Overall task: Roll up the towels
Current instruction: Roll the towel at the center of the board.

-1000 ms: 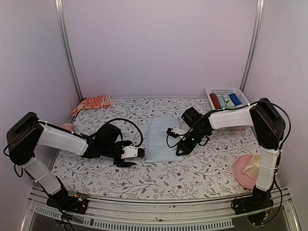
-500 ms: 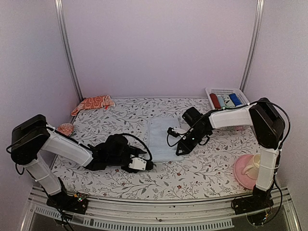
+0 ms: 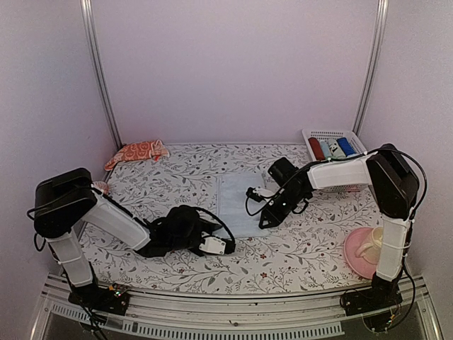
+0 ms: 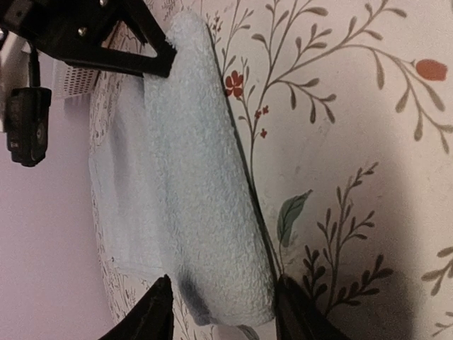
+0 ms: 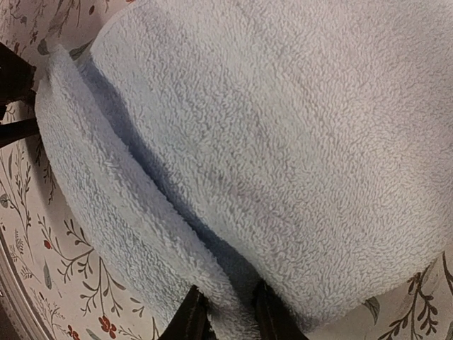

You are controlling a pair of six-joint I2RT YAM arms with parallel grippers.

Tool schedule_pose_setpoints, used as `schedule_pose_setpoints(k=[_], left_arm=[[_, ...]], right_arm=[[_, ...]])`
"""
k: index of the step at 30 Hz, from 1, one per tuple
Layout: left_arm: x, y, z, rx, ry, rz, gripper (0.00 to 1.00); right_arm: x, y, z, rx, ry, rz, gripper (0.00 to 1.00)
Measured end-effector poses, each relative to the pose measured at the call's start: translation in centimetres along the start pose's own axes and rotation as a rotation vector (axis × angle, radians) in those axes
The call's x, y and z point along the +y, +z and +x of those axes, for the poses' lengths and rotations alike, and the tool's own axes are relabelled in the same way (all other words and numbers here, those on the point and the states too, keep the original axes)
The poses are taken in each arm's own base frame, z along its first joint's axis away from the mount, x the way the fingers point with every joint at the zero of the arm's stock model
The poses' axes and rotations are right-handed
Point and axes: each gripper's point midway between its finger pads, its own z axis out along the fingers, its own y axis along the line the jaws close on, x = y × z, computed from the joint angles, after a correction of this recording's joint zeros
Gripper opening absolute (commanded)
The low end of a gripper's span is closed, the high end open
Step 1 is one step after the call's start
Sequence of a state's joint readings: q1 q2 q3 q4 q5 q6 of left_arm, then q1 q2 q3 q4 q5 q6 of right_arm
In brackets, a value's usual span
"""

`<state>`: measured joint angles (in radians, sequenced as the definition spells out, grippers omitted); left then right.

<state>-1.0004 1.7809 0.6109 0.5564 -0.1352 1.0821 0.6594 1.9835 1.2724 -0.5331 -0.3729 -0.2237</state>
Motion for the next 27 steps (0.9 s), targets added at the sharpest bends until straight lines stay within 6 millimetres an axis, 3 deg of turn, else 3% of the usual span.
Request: schedule_pose_setpoints(k=[9, 13, 20, 27], left_arm=[[0.4, 1.2, 1.0, 0.072, 0.011, -0.049, 0.33], [0.5, 1.6, 1.5, 0.101, 0.010, -0.058, 0.18], [0.3, 2.0, 1.8, 0.127, 0.008, -0.046, 0.02], [0.2, 2.1, 1.8, 0.136, -0.005, -0.031, 0.00]], right_arm=[[-0.1, 0.0, 0.0, -0.001, 0.004, -0.003, 0.24], [-0.2, 0.0, 0.0, -0.001, 0.006, -0.005, 0.24], [-0.2, 0.0, 0.0, -0.001, 0.006, -0.005, 0.24], [-0.2, 0.0, 0.0, -0.002, 0.006, -0.005, 0.27]])
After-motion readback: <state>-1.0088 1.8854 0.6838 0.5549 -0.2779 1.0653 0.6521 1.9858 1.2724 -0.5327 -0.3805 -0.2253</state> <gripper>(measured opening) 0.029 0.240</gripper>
